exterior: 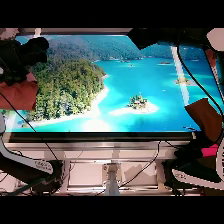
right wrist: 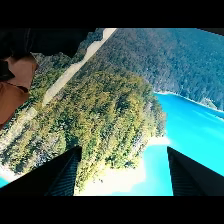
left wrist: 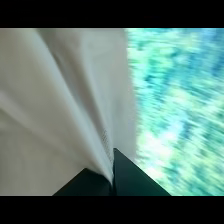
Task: Fold the clothes and pants, and hang the long-sleeved shirts on hangers.
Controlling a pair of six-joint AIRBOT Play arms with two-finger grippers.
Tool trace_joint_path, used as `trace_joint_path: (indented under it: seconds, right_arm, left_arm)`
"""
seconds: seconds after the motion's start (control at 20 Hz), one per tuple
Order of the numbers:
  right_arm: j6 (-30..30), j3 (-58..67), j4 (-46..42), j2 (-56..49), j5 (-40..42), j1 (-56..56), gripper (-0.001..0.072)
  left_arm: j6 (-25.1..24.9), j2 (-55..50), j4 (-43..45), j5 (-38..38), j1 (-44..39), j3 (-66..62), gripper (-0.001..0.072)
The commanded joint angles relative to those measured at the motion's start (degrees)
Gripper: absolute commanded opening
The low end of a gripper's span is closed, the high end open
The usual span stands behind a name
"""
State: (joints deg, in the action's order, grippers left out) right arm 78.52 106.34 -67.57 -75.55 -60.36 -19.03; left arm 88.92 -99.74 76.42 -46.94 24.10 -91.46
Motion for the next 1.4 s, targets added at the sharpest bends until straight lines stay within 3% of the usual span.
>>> trace_joint_path:
  seconds: [0.0,0.2,0.55,0.85,1.05,1.1,1.15,1.25,1.3,1.35]
  right_arm:
    - [-0.02,0.02,-0.70,-0.04,-0.15,-0.04,0.0610]
    - [-0.02,0.02,-0.70,-0.04,2.43,-0.04,0.0610]
    - [0.00,0.31,-7.85,0.37,5.27,0.13,0.0610]
    - [0.22,0.31,-14.95,1.86,3.13,0.13,0.0548]
    - [0.24,0.31,-20.13,2.32,-1.79,0.13,0.0550]
    - [0.24,0.31,-21.44,2.25,-3.04,0.13,0.0550]
    - [0.26,0.31,-22.93,2.14,-3.93,0.13,0.0549]
    - [0.26,0.28,-25.83,2.14,-5.09,0.13,0.0548]
    - [0.24,0.31,-27.45,2.14,-5.77,0.31,0.0544]
    - [0.22,0.28,-27.87,2.14,-6.86,0.81,0.0463]
  left_arm:
    - [-6.64,7.52,-6.36,-6.05,-2.08,-0.04,0.0011]
    - [-13.90,16.85,-17.00,-11.47,-8.52,-0.04,0.0012]
    - [-14.40,21.14,-19.06,-17.38,-30.25,0.00,0.0012]
    - [-14.45,14.49,-19.02,-6.25,-51.15,0.00,0.0013]
    - [-14.45,9.03,-17.66,0.17,-56.96,0.00,0.0014]
    - [-14.43,8.04,-16.76,0.22,-57.09,0.00,0.0045]
    - [-14.43,7.41,-15.56,-0.15,-56.98,0.00,0.0170]
    - [-14.43,7.39,-12.55,-1.70,-55.74,-0.02,0.0520]
    - [-14.43,7.85,-10.62,-2.78,-54.60,-0.04,0.0597]
    - [-14.40,8.63,-8.83,-4.37,-53.07,-0.04,0.0597]
